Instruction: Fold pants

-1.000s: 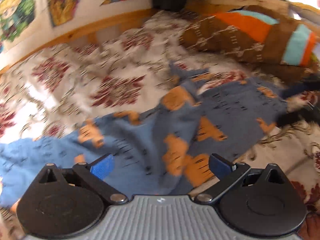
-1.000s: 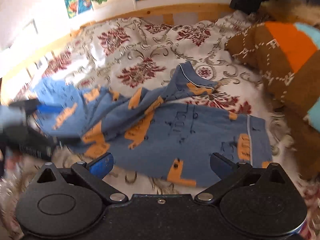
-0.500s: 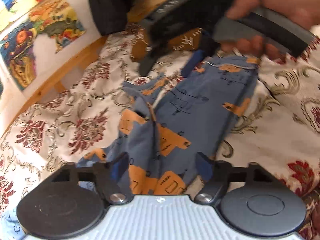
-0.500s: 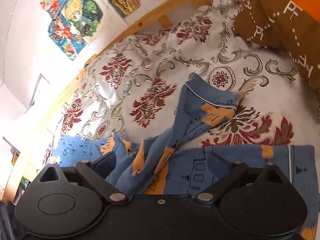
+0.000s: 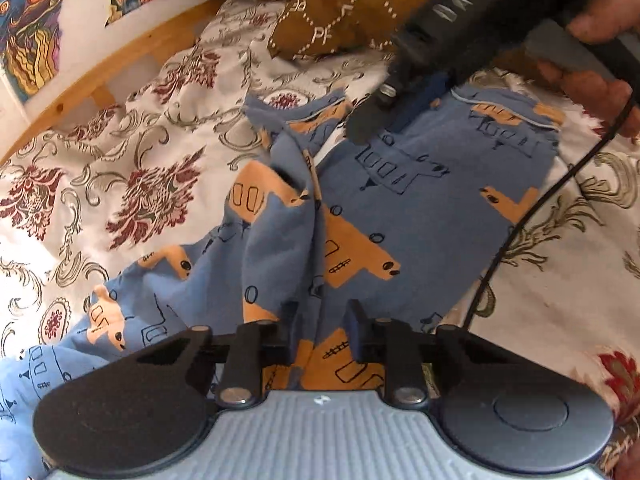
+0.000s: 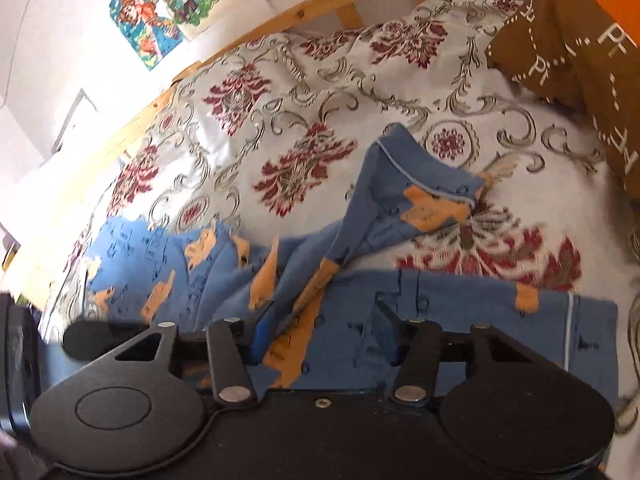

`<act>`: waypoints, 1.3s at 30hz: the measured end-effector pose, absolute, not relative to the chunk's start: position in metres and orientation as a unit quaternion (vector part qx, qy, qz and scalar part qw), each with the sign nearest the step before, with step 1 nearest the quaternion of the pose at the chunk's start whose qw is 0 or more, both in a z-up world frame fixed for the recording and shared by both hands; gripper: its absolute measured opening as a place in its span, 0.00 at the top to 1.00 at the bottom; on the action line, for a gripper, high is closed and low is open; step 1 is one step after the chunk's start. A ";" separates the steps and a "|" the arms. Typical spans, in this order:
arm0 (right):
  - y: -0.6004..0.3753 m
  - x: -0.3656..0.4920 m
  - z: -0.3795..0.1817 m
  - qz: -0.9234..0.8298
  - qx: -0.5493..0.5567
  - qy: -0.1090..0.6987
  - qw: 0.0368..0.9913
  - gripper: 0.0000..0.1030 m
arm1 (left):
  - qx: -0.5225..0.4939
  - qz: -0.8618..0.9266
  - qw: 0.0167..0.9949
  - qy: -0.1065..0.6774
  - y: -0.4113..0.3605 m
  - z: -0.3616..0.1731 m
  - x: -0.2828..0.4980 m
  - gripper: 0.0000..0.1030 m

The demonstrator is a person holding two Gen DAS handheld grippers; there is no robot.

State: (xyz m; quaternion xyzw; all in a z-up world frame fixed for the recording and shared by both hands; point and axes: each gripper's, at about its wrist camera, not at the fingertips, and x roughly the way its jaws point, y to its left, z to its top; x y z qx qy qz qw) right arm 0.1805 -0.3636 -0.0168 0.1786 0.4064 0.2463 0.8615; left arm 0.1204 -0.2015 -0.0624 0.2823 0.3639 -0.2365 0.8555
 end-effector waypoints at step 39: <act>-0.378 0.026 -0.067 0.008 0.339 0.365 0.867 1.00 | 0.354 -0.326 0.787 0.387 -0.162 -0.055 0.088 1.00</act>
